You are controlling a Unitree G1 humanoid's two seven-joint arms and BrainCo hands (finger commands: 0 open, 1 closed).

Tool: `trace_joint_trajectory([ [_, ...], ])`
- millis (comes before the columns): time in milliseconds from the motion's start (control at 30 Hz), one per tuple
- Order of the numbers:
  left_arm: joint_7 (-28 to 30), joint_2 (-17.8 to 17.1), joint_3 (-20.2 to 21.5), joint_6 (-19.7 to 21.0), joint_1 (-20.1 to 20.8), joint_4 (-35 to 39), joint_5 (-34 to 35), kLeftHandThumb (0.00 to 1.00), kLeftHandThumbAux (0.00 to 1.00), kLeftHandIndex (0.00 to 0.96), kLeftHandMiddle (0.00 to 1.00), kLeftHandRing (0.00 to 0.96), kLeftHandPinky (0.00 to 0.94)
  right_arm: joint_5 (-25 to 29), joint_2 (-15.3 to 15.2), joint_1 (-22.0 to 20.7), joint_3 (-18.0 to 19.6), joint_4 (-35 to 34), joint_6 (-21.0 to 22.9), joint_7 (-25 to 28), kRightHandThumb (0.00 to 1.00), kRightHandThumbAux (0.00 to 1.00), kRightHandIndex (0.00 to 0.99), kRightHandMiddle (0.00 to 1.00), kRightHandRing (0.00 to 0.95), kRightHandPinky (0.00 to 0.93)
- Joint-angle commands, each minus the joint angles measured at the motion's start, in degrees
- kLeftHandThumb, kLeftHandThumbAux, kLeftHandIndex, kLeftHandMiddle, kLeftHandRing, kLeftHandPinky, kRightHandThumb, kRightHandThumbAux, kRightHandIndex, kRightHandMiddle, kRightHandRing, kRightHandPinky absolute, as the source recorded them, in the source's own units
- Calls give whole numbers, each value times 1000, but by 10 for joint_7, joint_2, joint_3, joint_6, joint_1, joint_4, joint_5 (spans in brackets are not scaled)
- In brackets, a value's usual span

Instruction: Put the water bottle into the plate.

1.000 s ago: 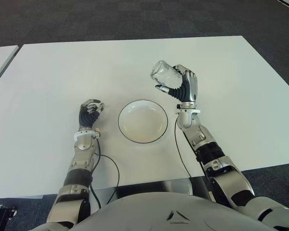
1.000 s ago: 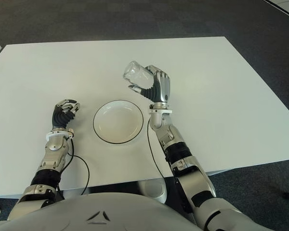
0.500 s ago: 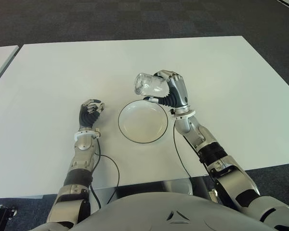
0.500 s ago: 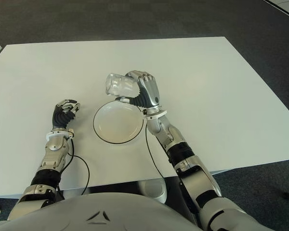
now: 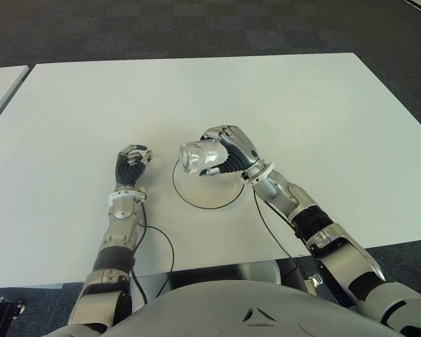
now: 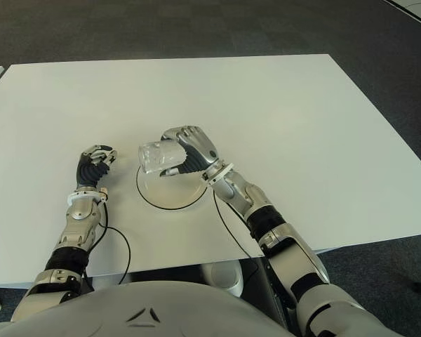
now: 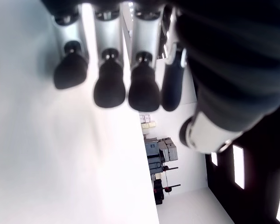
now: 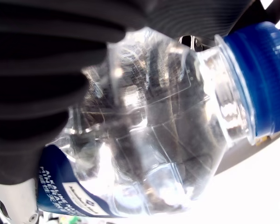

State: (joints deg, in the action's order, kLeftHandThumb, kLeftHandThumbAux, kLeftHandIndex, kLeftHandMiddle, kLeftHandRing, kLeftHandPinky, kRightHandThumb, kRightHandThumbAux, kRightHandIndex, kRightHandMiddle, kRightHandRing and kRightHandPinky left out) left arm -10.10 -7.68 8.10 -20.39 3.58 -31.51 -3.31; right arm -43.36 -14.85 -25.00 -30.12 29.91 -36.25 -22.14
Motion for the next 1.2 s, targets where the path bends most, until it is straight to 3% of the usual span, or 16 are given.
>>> trace_joint_trajectory([
  [33, -5, 4, -1, 12, -6, -9, -4, 707, 717, 440, 782, 767, 772, -18, -2, -18, -18, 1, 13, 47, 706, 722, 438, 921, 903, 889],
  [500, -11, 7, -2, 19, -15, 12, -7, 708, 717, 440, 784, 768, 777, -20, 19, -32, -46, 51, 70, 168, 704, 724, 438, 910, 898, 884],
  [600, -6, 8, -2, 31, -18, 21, -2, 708, 717, 440, 782, 765, 774, -5, 26, -28, -43, 48, 106, 219, 705, 724, 438, 904, 894, 881],
  [767, -6, 10, -1, 38, -20, 29, -1, 709, 717, 440, 780, 763, 773, -12, 24, -27, -48, 36, 141, 246, 704, 725, 438, 886, 873, 849],
  [967, -6, 11, 0, 42, -21, 32, -1, 708, 717, 440, 776, 761, 766, -25, 23, -22, -54, 23, 175, 250, 701, 726, 437, 740, 724, 692],
  [1167, -8, 12, 0, 42, -21, 33, -3, 708, 716, 440, 777, 763, 773, -30, 16, -15, -62, -4, 209, 288, 684, 730, 416, 390, 407, 431],
  [1200, -9, 12, 0, 42, -21, 33, -3, 708, 716, 440, 778, 763, 773, -29, 15, -15, -63, -8, 214, 297, 611, 732, 369, 348, 366, 396],
])
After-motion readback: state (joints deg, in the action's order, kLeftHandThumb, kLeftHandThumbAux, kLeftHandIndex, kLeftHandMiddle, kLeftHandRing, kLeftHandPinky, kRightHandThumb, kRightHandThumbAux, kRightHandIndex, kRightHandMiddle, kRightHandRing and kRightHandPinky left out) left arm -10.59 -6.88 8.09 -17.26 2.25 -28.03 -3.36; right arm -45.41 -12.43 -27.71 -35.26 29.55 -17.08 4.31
